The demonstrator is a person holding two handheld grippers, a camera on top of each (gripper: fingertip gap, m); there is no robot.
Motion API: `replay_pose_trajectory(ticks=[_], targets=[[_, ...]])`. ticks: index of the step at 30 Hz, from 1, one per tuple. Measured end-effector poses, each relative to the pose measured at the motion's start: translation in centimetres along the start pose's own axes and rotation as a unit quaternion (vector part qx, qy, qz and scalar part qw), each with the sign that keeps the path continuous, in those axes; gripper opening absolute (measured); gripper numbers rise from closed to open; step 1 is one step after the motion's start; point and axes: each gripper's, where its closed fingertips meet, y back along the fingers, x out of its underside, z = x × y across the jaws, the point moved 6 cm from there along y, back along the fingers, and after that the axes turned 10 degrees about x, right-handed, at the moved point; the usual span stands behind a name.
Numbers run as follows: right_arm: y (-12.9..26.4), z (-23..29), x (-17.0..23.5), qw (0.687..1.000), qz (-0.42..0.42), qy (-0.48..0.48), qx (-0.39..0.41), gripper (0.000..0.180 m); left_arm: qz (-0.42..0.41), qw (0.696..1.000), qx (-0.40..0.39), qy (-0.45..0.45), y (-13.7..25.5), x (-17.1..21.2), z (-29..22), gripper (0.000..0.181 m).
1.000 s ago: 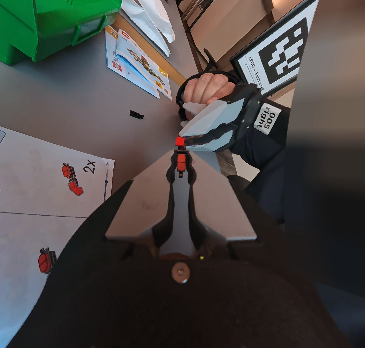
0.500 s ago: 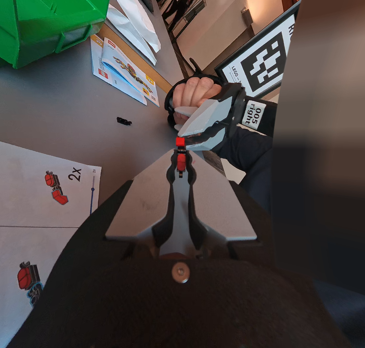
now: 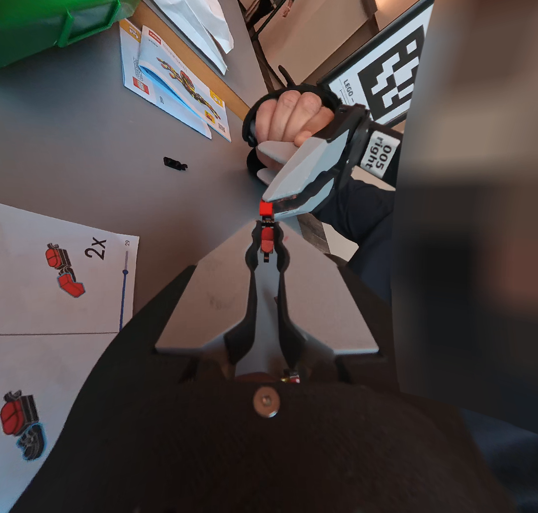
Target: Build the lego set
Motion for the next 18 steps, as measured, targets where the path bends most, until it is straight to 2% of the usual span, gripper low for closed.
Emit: replay_pose_trajectory(ticks=[2, 6, 10, 14, 15, 18], targets=[[0.1, 0.1, 0.2, 1.0, -0.008, 0.023, -0.005, 0.004, 0.001, 1.0, -0.006, 0.006, -0.2, 0.1, 0.2, 0.006], [0.0, 1.5, 0.5, 0.984, 0.036, 0.171, 0.036, 0.005, 0.006, 0.999, -0.025, 0.019, -0.4, 0.6, 1.1, 0.006], [0.0, 1.8, 0.5, 0.979, 0.039, 0.195, 0.045, 0.005, 0.001, 0.999, -0.021, 0.027, -0.5, 0.7, 1.3, 0.006], [-0.2, 2.9, 0.8, 0.954, 0.061, 0.285, 0.072, 0.005, 0.016, 0.999, -0.039, 0.027, -0.5, 1.1, 1.9, 0.006], [-0.2, 3.0, 0.8, 0.955, 0.062, 0.28, 0.069, 0.005, 0.015, 0.999, -0.035, 0.03, -0.5, 1.1, 1.9, 0.006], [0.0, 2.2, 0.8, 0.98, 0.043, 0.188, 0.042, 0.004, 0.013, 0.999, -0.031, 0.02, -0.5, 0.8, 1.4, 0.006]])
